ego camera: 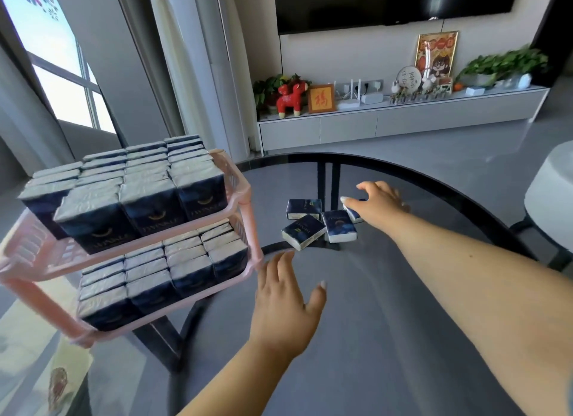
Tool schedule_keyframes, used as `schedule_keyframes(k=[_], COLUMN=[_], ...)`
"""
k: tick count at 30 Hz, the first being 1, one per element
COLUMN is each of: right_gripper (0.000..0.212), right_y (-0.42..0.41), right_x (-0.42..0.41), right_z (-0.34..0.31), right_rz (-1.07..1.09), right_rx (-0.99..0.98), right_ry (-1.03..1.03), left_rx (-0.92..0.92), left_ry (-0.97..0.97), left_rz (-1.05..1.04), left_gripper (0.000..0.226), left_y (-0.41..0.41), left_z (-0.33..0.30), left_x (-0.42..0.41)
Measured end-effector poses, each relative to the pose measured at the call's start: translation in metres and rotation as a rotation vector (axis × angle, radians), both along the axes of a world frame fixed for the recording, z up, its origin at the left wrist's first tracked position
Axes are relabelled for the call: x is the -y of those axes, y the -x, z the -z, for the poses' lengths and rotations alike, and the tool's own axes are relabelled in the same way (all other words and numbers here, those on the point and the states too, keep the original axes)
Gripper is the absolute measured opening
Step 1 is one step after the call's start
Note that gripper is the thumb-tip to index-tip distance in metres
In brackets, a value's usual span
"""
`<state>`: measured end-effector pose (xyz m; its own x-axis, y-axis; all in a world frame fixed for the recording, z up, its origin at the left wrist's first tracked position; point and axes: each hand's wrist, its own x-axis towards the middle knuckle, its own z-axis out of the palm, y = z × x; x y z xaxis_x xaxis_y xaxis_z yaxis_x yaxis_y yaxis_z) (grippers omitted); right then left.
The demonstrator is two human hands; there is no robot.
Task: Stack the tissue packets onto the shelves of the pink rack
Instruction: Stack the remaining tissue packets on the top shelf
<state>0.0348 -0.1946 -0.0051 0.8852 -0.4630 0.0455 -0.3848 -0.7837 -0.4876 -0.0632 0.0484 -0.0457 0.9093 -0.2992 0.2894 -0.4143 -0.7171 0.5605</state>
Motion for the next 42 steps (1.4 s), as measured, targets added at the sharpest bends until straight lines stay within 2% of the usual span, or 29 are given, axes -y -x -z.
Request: schedule_keyframes(k=[3,9,13,18,23,30,32,36,38,40,42], right_gripper=[0.079,0.074,0.074,0.067,0.06,0.051,0.04,0.045,0.041,0.04,0.039], right_y=[-0.023,-0.041,-0.023,0.018,0.058,0.105,0.114,0.123,0.119,0.101,0.081], right_x=[-0.017,-0.058,-0.057,-0.058,-0.068,-0.086,-0.088,-0.08,-0.071,-0.062,-0.054], right_z=[-0.003,0.003,0.006,0.014,0.017,0.009,0.005,0.0,-0.009,-0.013,-0.01], right_rz=[-0.106,-0.363,-0.398,-0.429,-0.44,-0.51,-0.485,-0.459,-0.385,-0.241,-0.18], right_rx=[-0.144,-0.291,-0.241,-0.189,-0.092,-0.06,0.079,0.737,0.847,0.684,0.322], right_ry=[0.031,0.179,0.259,0.318,0.302,0.023,0.041,0.37,0.37,0.219,-0.03], left_rx=[-0.009,-0.052,-0.054,-0.037,-0.094,-0.147,-0.143,-0.147,-0.137,-0.126,-0.118], left_ry=[-0.013,0.02,0.058,0.098,0.114,0.102,0.13,0.229,0.226,0.211,0.183], left_rz=[-0.018,-0.025,-0.022,-0.048,-0.021,0.065,0.052,0.007,0.005,0.012,0.019], left_gripper=[0.091,0.091,0.084,0.062,0.066,0.073,0.073,0.059,0.057,0.058,0.059], left_y=[-0.004,-0.006,-0.006,-0.002,0.006,0.03,0.034,0.031,0.029,0.028,0.028], left_z=[0.001,0.0,-0.001,-0.005,-0.012,-0.012,-0.008,-0.003,-0.001,-0.001,-0.002], left_x=[0.0,0.001,0.001,0.001,-0.002,-0.014,-0.02,-0.025,-0.025,-0.024,-0.022])
